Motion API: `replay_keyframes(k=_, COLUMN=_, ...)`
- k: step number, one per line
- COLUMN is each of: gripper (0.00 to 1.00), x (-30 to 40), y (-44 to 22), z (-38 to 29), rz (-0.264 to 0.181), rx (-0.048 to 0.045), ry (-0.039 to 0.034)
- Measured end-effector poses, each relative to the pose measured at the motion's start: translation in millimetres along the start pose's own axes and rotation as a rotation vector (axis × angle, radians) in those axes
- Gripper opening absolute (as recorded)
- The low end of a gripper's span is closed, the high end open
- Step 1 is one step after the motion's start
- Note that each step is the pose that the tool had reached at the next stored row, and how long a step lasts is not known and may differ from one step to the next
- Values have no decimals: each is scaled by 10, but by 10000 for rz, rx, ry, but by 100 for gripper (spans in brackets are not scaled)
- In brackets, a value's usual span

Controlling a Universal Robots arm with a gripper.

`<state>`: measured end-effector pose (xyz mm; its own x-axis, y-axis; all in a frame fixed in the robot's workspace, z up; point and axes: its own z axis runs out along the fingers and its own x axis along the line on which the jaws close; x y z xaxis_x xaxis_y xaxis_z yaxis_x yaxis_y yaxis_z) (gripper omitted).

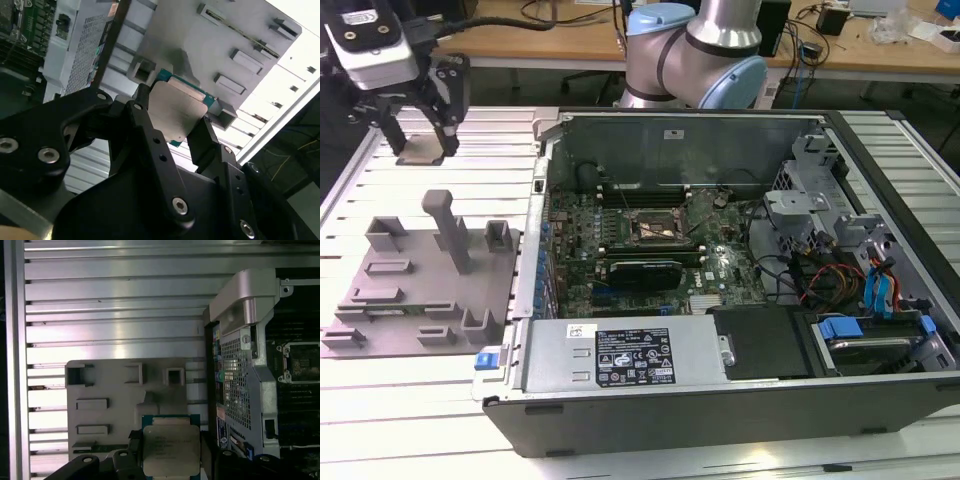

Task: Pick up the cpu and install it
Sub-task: 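Pick up the cpu and move it towards the insertion slot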

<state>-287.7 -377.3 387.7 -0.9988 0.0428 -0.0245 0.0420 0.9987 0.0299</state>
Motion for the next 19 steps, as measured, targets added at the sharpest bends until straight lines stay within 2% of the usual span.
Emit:
replay_keyframes(k=3, gripper=55, x=-193, y=28, z=5, rz=-8, rx=0, ry=1)
replay_keyframes(k=9, gripper=55, x=-428, y=57, z=12, rz=-14, rx=0, ry=0)
replay_keyframes(k=10, gripper=55, x=-498, y=66, z=15, rz=-13, rx=-2, ry=0)
replay_keyframes(k=12, gripper=55, x=-593, y=75, z=16, rz=-19, rx=0, ry=1)
replay_keyframes(k=16, gripper=55, x=-873, y=104, z=25, rz=-25, rx=-1, ry=1)
replay_keyframes(k=17, gripper=55, x=-919, y=109, z=26, rz=-25, rx=0, ry=2)
replay_keyframes(k=18, gripper=55, x=-1022, y=121, z=29, rz=-30, rx=-1, ry=1)
replay_keyframes(k=19, gripper=55, x=-1075, y=127, z=31, rz=-32, rx=-2, ry=1)
